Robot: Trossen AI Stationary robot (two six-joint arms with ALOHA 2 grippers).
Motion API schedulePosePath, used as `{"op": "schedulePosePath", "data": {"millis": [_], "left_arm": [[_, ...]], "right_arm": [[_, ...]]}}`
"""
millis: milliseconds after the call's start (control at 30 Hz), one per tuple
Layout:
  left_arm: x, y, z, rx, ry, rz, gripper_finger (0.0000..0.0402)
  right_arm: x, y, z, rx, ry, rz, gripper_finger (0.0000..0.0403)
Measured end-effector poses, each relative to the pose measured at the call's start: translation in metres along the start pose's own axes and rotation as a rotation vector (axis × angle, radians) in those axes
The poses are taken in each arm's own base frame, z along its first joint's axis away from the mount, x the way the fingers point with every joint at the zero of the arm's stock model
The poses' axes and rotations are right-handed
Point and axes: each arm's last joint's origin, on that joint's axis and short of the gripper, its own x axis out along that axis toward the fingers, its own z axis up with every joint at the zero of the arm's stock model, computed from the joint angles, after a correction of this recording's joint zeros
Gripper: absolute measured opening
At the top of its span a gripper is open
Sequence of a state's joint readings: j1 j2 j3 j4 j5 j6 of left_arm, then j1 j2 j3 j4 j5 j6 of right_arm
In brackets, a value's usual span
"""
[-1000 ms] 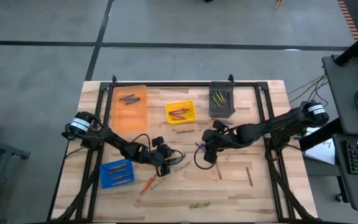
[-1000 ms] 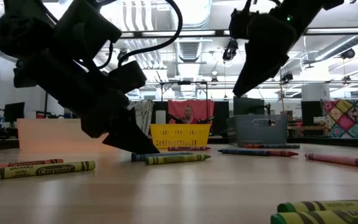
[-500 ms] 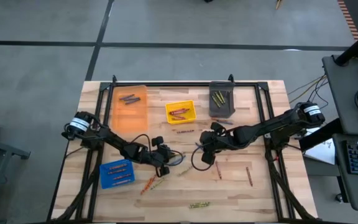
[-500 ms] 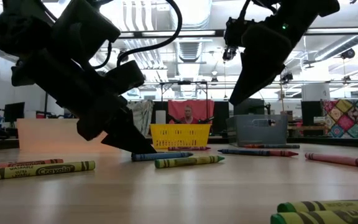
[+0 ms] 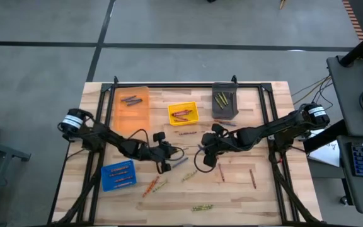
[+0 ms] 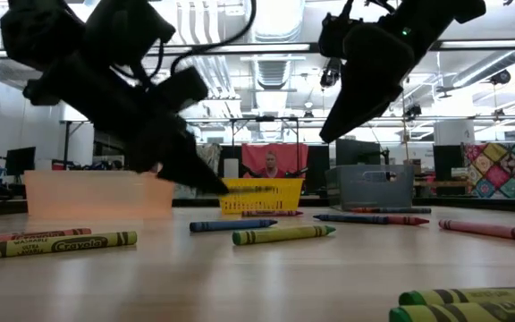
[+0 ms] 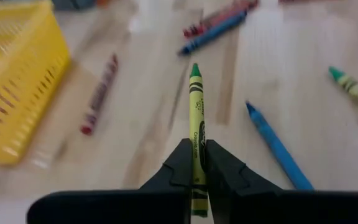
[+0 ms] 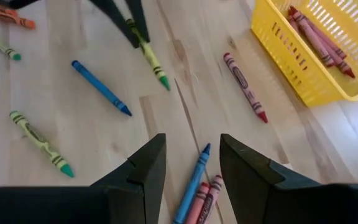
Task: Sort crayons
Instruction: Put the green crayon into the black bin
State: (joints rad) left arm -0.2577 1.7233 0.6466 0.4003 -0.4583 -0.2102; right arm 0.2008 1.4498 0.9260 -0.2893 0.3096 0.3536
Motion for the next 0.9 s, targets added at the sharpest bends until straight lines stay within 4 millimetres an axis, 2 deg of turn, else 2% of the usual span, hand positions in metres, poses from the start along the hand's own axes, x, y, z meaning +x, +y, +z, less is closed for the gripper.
{"op": "schedulePosePath", "data": {"millis": [200,367,500,700,900], "left_arm": [[-0.024,0.017,0.021,0.001,-0.133,0.001,0.0000],[-0.051,0.024,0.042,0.017,-0.392,-0.076,0.0000],[-0.066,0.029,0.046,0.003,-0.556,-0.118,0.0000],[-0.068,0.030,0.043,-0.022,-0.664,-0.126,0.0000],[-0.058,0.024,0.049,-0.007,-0.714,-0.131,0.0000]], "right_arm": [[-0.001,0.005,0.006,-0.052,-0.070,0.033,0.0139],[0.000,0.009,0.013,-0.095,-0.219,0.073,0.0139],[0.001,0.009,0.017,-0.113,-0.355,0.088,0.0139],[-0.006,0.011,0.032,-0.168,-0.598,0.104,0.0139],[-0.011,0.011,0.040,-0.217,-0.695,0.099,0.0139]]}}
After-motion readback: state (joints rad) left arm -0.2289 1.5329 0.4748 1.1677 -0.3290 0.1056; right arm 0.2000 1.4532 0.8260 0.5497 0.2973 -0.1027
